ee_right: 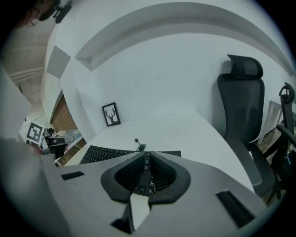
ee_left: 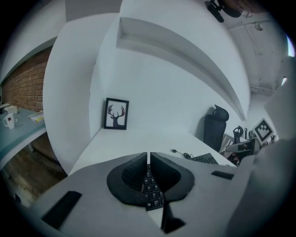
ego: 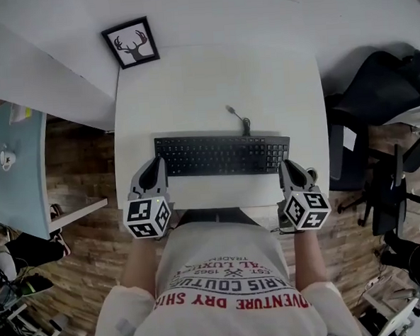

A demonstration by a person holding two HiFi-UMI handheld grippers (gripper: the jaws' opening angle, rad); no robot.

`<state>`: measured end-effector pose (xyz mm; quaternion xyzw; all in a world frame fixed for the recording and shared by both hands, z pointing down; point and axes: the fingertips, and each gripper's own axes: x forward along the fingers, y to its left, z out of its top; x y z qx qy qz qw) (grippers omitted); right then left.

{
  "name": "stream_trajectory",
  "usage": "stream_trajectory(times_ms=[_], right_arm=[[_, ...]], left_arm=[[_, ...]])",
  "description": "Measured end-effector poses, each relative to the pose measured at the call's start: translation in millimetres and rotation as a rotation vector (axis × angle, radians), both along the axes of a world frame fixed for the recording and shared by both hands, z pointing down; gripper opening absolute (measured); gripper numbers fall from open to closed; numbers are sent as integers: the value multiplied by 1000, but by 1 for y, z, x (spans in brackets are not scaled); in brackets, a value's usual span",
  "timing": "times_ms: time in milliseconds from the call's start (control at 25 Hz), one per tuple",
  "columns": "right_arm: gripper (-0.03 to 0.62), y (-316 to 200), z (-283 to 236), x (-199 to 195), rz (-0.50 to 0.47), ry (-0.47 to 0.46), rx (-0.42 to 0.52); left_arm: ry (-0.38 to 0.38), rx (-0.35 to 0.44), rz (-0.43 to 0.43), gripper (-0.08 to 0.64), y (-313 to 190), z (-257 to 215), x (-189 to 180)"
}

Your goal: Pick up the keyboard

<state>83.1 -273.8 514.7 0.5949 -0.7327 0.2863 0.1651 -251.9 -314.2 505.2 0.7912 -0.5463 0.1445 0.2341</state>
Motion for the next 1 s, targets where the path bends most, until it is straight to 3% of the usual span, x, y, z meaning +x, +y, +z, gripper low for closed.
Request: stream_trajectory(times_ms=[120, 160, 200, 280, 400, 800, 1000], right_arm=[[34, -1, 20, 8, -5, -1, -41], [80, -1, 27, 11, -5, -4, -56], [155, 0, 34, 15, -5, -10, -74], [188, -1, 47, 22, 0, -22, -109], [223, -6, 66, 33, 7, -35, -151], [253, -27, 107, 44, -23, -113, -251], [253, -29, 114, 41, -67, -210, -287]], left_arm=[[-8, -83, -6, 34, -3, 31, -13], [1, -117, -5, 35, -3, 41, -16], [14, -151, 0, 55, -2, 51, -17], [34, -212, 14, 179, -1, 67, -19], [41, -275, 23, 220, -4, 86, -23], [121, -415, 105, 270, -23, 117, -18], [126, -454, 174, 270, -22, 124, -8]])
